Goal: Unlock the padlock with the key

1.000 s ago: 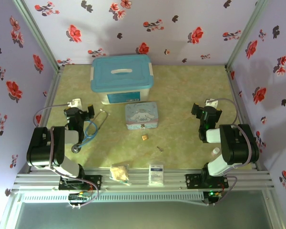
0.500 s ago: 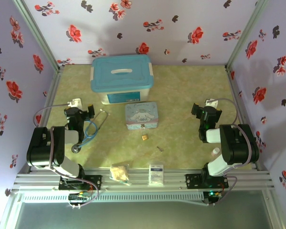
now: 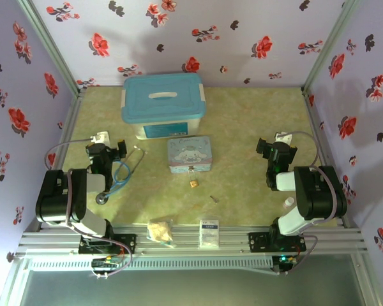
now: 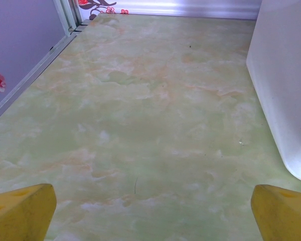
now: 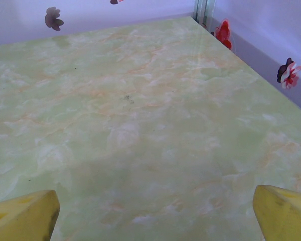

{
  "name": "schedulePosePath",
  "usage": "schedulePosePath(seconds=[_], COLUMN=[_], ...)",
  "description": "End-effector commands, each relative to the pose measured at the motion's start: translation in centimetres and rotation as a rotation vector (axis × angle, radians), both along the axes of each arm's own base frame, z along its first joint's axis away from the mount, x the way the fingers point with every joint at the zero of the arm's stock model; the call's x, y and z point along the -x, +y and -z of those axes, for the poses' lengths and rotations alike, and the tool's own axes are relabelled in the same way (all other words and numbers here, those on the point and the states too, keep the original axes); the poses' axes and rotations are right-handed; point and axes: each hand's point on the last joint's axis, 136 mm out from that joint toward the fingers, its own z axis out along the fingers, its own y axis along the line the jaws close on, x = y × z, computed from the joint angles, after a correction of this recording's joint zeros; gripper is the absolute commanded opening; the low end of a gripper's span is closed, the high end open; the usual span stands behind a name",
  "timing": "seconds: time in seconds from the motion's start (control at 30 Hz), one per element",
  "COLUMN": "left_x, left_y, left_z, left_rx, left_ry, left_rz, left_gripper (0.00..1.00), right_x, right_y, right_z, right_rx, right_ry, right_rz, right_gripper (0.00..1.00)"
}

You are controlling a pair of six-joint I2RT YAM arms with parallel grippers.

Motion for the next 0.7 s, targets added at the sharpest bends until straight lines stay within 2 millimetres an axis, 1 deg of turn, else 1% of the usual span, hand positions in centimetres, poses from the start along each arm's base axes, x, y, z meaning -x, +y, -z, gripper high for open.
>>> schedulePosePath(seconds=[0.0,0.17,0.27,0.37,0.47,0.53,0.6,0.67], left_x=[-0.7,-0.5,-0.2,0.9,2.0,2.5,3.0,3.6], left_y=[0.0,0.1,0.1,0.2,1.3,1.3,1.4,1.3], left_z=[-0.9,-0.9,-1.3,-3.1,-5.2,-6.3,-8.0,-9.3], left_rx=[-0.021,-0.021,-0.022,-0.024,-0.021,-0.016,0.045,0.178], left_ry=[-0.024,-0.034,-0.058,-0.105,-0.144,-0.160,-0.198,-0.245], left_rz=[0.011,0.011,0.007,-0.002,-0.071,-0.072,-0.092,-0.126], left_gripper=[1.00,1.00,1.00,1.00,1.00,1.00,1.00,1.00], right_x=[-0.5,-0.4,-0.4,-0.3,0.3,0.6,0.7,0.9], right_y=[-0.2,-0.1,0.0,1.0,0.9,1.2,2.1,2.4], right_z=[-0.6,-0.6,-0.8,-1.5,-3.0,-3.9,-5.4,-7.1], right_rx=[-0.002,-0.002,0.003,0.025,0.047,0.059,0.046,-0.017], right_ry=[-0.023,-0.025,-0.032,-0.037,-0.056,-0.037,-0.017,-0.012], right_rz=[0.002,0.001,-0.005,-0.049,-0.027,-0.033,-0.059,-0.044], right_gripper=[0.99,0.99,0.99,0.99,0.99,0.99,0.99,0.99])
